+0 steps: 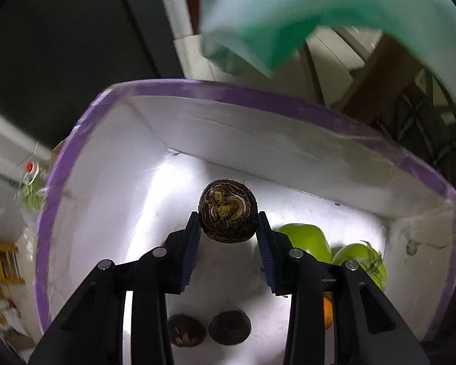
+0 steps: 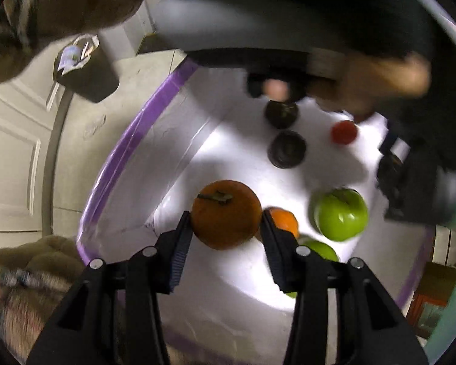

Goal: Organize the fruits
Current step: 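Carry the dark fruit and mandarin into the white box and release both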

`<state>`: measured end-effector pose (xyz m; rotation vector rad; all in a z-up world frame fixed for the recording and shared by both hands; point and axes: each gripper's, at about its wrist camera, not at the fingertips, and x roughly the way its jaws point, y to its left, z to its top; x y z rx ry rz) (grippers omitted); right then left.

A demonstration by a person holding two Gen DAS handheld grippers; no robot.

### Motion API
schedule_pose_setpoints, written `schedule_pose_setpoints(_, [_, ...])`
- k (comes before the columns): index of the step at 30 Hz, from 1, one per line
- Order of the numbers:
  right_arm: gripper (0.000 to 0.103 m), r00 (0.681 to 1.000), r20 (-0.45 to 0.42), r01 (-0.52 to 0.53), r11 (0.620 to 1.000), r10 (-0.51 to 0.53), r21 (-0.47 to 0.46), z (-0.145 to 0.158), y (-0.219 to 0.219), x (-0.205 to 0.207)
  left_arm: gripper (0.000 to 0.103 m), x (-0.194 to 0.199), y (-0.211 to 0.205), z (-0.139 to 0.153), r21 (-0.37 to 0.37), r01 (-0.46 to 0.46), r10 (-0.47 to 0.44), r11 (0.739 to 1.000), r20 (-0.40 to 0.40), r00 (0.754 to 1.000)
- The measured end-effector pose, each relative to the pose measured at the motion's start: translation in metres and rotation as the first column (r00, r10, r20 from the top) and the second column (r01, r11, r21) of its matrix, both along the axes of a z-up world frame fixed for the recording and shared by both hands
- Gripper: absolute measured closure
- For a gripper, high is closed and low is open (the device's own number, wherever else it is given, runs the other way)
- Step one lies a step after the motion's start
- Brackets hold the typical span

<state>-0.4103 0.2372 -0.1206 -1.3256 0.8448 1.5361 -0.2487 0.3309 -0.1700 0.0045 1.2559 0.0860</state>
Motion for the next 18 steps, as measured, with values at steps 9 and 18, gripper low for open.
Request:
schedule_pose_setpoints(9, [0.057, 0.998, 0.046, -0.048, 0.998, 0.05, -0.036, -0.025, 0.017, -0.009, 0.067, 0.009, -0.002, -0.028, 0.035, 0.017, -0.015, 0.999, -0.065, 0.998])
schedule_pose_setpoints(18, [0.036, 0.998, 0.067, -0.015, 1.0, 0.015, 0.003, -0.028, 0.019, -0.004, 0.066, 0.014, 0.001, -0.031, 0.035, -0.007, 0.01, 0.999, -0.07, 0.997])
